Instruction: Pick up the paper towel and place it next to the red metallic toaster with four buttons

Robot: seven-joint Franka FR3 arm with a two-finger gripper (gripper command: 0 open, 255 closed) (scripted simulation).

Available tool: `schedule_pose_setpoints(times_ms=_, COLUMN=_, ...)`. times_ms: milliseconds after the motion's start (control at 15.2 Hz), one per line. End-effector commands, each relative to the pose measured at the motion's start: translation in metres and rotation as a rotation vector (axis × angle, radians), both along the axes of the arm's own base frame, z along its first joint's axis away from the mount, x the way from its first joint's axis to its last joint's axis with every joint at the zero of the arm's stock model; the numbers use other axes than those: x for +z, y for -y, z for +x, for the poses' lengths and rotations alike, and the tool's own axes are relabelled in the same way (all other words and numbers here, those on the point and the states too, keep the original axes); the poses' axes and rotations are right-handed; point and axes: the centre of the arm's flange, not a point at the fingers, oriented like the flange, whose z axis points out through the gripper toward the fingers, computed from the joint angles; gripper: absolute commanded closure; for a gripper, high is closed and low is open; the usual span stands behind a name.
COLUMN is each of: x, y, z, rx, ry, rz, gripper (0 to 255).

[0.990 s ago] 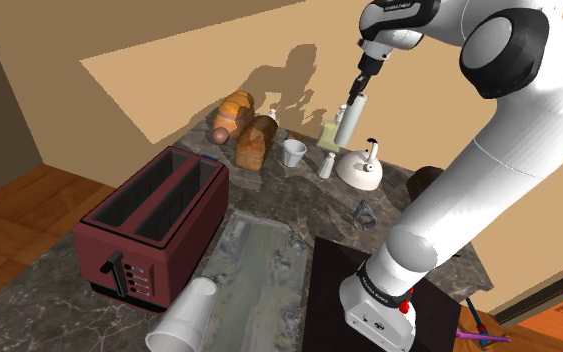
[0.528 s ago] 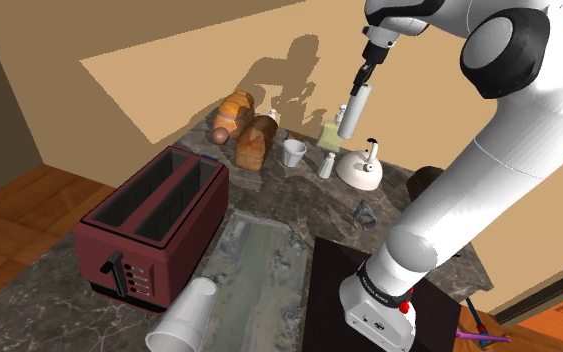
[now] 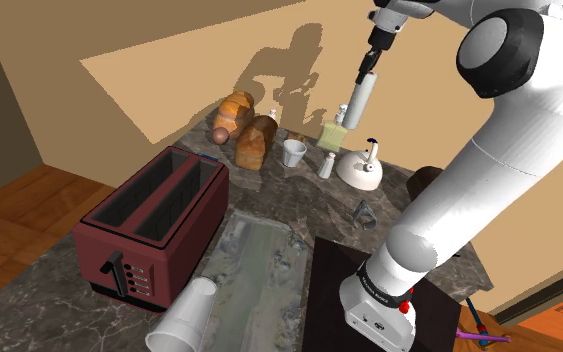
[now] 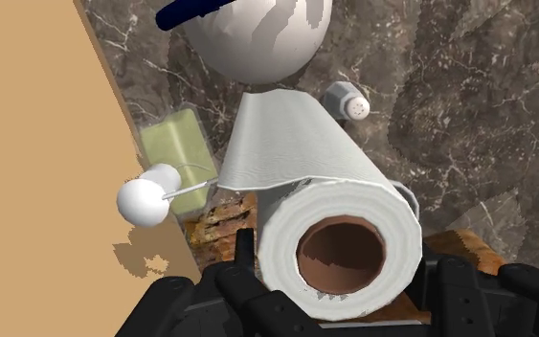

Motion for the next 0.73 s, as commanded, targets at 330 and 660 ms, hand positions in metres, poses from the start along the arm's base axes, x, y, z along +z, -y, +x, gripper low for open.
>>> schedule_pose_setpoints(times_ms=330, x=0.037, y=0.000, z=-0.001, rx=0.000, ry=0.000, rz=0.000, gripper=255)
schedule_pose_setpoints(times_ms=660, x=0.063, y=0.000, z=-0.001, rx=0.000, ry=0.000, rz=0.000, gripper=255)
